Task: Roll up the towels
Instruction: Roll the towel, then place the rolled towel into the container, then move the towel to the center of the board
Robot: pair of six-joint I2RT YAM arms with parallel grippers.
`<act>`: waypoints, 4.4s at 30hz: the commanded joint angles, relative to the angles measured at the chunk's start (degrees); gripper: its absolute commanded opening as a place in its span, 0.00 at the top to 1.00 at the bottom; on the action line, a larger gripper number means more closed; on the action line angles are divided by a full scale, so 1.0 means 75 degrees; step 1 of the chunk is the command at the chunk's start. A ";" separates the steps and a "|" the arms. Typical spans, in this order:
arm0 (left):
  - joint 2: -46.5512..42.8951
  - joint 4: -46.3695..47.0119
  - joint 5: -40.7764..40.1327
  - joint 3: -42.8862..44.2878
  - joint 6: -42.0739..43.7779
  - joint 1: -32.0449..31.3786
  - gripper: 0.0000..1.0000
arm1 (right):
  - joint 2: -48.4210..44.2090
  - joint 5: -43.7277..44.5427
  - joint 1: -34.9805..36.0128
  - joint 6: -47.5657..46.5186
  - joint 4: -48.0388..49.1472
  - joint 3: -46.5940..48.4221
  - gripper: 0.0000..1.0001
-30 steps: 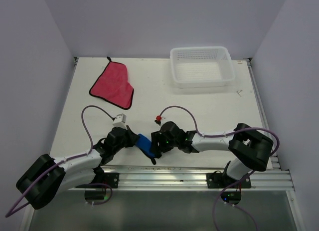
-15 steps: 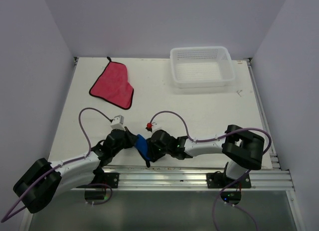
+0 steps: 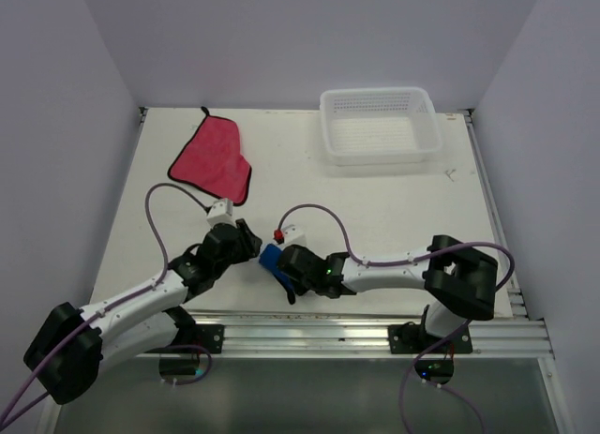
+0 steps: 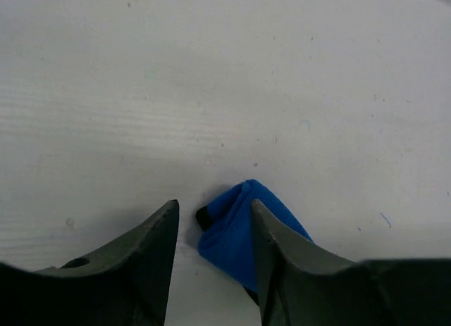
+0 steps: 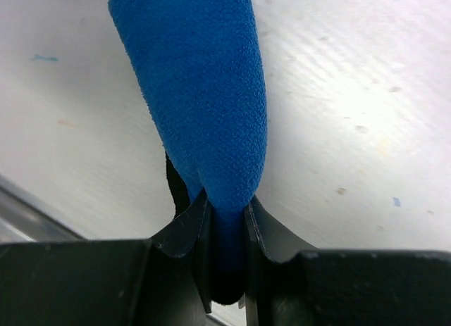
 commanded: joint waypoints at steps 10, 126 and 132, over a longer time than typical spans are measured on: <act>0.0271 -0.2119 -0.1828 0.3373 0.1747 0.0655 0.43 | -0.0421 0.1977 -0.0609 -0.1961 -0.1809 0.1442 1.00; 0.1784 -0.2951 -0.2170 0.4533 0.1983 0.1687 0.00 | 0.2218 -0.1140 -0.6565 -0.3521 -0.3016 0.9027 0.24; 0.1362 -0.3301 -0.2204 0.4745 0.1994 0.1957 0.02 | 0.1758 -0.1773 -0.5171 -0.3252 -0.2653 0.8065 0.28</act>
